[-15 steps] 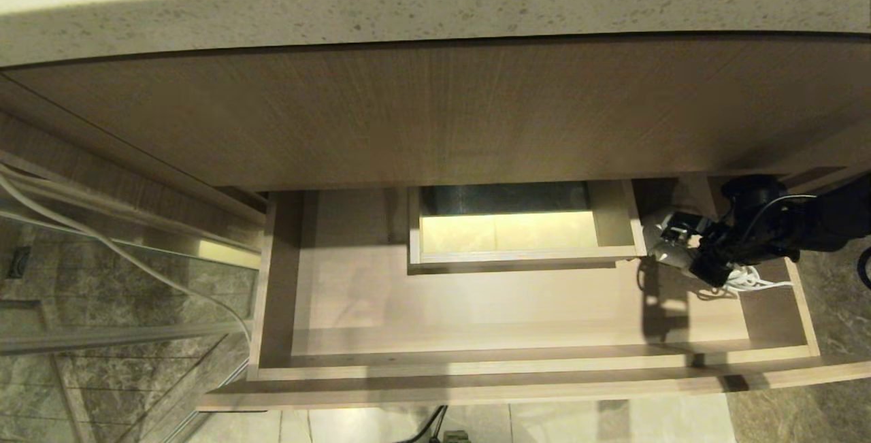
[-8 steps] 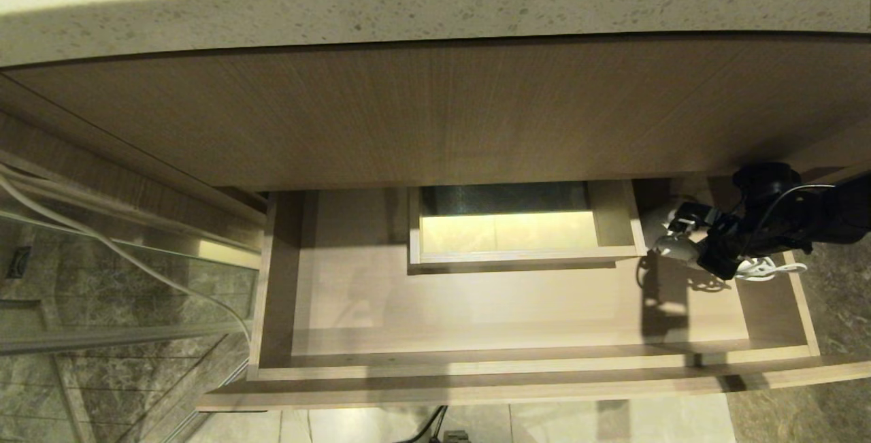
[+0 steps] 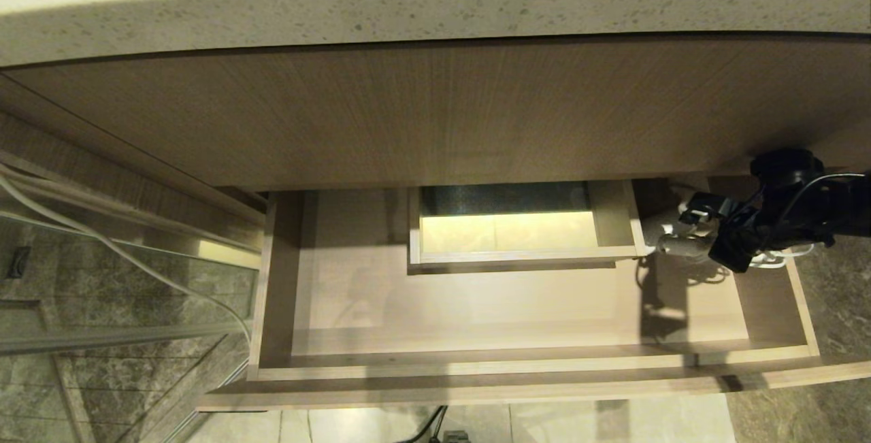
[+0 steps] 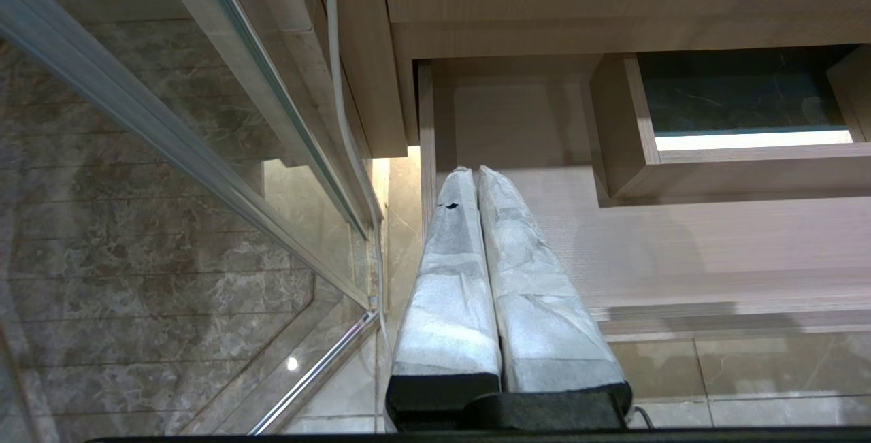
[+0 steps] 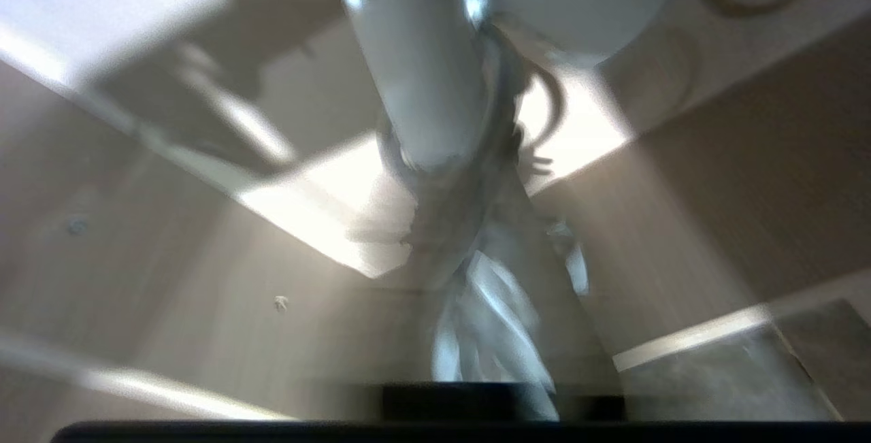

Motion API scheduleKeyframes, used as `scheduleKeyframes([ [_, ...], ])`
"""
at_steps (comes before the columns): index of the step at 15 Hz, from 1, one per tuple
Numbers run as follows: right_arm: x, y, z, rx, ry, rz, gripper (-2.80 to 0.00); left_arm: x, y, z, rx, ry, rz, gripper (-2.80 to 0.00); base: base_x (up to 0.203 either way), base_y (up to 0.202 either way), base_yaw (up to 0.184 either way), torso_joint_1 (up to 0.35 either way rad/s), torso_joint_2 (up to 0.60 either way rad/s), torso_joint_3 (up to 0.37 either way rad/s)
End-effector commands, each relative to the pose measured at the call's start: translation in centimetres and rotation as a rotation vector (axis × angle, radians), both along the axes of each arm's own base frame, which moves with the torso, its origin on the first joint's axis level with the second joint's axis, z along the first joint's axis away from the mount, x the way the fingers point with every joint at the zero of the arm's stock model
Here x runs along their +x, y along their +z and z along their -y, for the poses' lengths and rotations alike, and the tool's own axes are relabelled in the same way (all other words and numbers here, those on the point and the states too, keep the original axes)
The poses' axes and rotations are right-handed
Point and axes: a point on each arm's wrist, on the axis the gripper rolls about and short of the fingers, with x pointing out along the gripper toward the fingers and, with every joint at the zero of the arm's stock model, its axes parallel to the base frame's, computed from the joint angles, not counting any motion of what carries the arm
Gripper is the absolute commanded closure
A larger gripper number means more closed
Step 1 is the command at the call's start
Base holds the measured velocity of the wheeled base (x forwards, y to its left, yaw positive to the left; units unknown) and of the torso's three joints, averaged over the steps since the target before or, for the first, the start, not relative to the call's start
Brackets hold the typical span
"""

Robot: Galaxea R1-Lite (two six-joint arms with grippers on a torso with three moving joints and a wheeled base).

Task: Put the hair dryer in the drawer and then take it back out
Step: Take the hairdryer out

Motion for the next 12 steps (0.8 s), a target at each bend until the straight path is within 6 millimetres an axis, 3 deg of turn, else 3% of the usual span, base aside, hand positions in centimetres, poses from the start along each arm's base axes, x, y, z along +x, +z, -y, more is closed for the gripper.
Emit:
scheduleKeyframes([
  [1, -0.9, 1.8, -0.3, -0.014, 0.010, 0.038, 0.00, 0.4, -1.1, 0.0, -0.001, 0.001, -0.038, 0.00, 0.000, 0.000, 0.000, 0.000, 0.00, 0.000],
  [7, -2.7, 3.0, -0.8, -0.025, 0.034, 0.044, 0.00, 0.4, -1.1, 0.0, -0.001, 0.000, -0.038, 0.00, 0.000, 0.000, 0.000, 0.000, 0.00, 0.000],
  [12, -3.4, 0.0, -1.0, -0.013, 0.035, -0.073, 0.00, 0.4, -1.1, 0.0, -0.001, 0.000, -0.038, 0.00, 0.000, 0.000, 0.000, 0.000, 0.00, 0.000],
])
